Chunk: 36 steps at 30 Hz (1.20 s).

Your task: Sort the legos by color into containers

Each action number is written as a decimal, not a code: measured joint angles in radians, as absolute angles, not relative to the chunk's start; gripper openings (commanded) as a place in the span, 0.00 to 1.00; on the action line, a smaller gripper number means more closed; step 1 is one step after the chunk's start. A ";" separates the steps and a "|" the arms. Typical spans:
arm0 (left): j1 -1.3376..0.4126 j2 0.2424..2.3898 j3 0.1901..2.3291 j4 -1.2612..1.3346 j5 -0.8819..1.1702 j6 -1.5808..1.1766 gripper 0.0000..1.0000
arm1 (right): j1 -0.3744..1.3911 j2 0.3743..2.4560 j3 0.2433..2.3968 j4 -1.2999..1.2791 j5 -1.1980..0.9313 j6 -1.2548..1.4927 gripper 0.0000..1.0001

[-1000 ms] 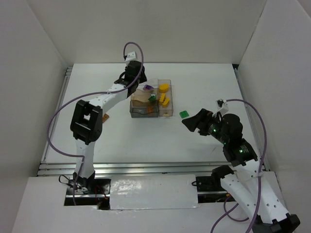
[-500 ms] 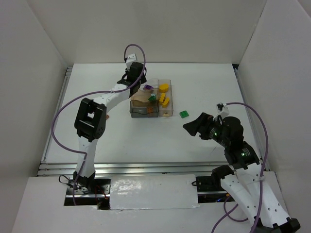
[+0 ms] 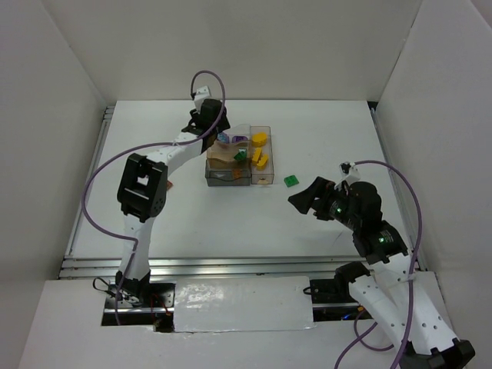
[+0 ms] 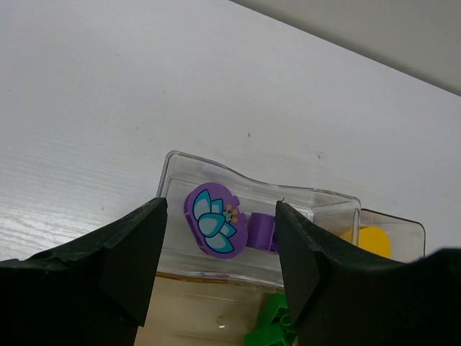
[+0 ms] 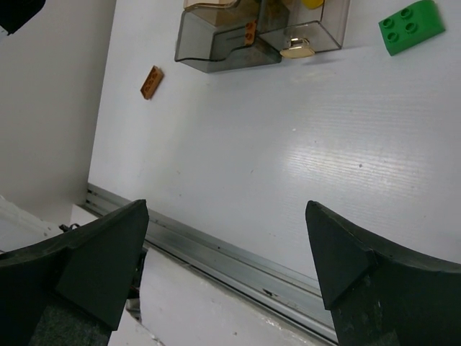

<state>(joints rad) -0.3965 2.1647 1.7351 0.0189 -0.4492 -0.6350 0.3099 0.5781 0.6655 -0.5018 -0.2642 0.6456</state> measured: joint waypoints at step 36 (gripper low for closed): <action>-0.440 0.881 1.088 -0.723 -0.251 -0.542 1.00 | 0.306 1.787 1.220 -0.516 0.302 0.913 0.86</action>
